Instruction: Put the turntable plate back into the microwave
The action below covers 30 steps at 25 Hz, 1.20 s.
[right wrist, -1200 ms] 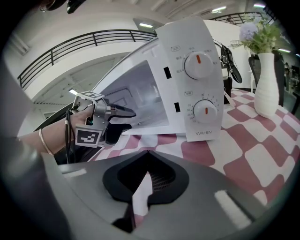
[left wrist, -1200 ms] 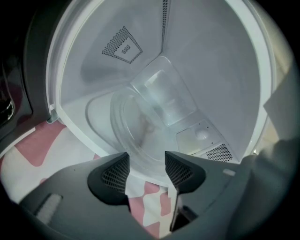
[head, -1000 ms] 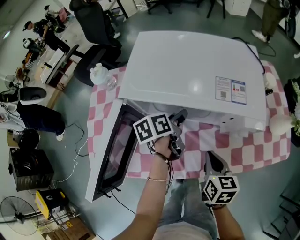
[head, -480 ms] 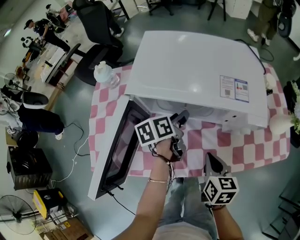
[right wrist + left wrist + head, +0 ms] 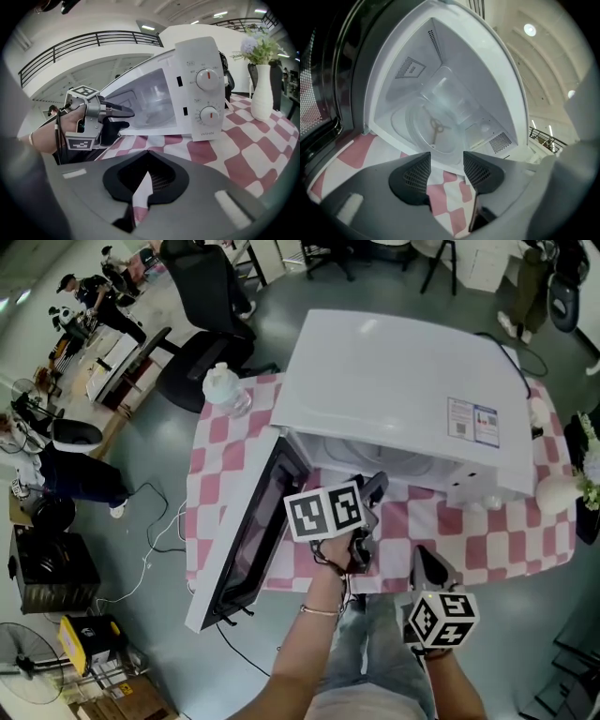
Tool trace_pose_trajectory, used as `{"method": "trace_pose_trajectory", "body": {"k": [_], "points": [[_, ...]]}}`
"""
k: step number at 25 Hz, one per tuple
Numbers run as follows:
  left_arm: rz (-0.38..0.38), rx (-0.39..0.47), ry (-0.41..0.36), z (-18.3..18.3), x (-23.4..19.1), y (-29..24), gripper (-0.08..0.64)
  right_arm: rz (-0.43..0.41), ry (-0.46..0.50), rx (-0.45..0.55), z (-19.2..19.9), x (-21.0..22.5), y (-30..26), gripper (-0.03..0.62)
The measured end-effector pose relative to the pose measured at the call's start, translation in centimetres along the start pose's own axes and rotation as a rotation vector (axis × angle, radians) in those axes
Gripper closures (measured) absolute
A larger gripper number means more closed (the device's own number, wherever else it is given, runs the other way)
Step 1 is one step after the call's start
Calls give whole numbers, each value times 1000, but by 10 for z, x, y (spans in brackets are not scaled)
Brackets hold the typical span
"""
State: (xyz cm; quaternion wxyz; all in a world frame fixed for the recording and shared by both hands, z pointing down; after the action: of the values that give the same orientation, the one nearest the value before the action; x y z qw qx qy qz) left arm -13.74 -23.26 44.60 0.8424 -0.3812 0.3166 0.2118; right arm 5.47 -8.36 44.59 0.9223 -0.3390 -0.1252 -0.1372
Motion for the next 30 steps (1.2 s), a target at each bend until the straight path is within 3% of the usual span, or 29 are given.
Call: {"method": "trace_pose_trajectory", "body": {"k": [11,16,21,24,30], "points": [[-93,18,-252,21,39,56,365,1,57,36,-26,-15,21,583],[-93,78,-329,16,61,83,396,-16,95,78,-54,-21,33,583],[-169,152,-432,10,78,111,525,-39,135,128,-77,-26,49,583],[-189,192,-463,6,87,127,557,-51,150,156,-89,-26,58,583],[-165,312,-505,2,95,154,561,-72,175,238,-119,-21,78,583]]}}
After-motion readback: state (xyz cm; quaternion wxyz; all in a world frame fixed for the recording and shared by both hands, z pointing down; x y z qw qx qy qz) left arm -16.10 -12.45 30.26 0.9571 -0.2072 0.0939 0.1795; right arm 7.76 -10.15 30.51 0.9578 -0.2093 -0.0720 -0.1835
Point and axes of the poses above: the fingertips, and each gripper's own axes: y backward along the fingers, x to its right, z out of its underside, the point moved 10 cm from there along y, backward along the fingers
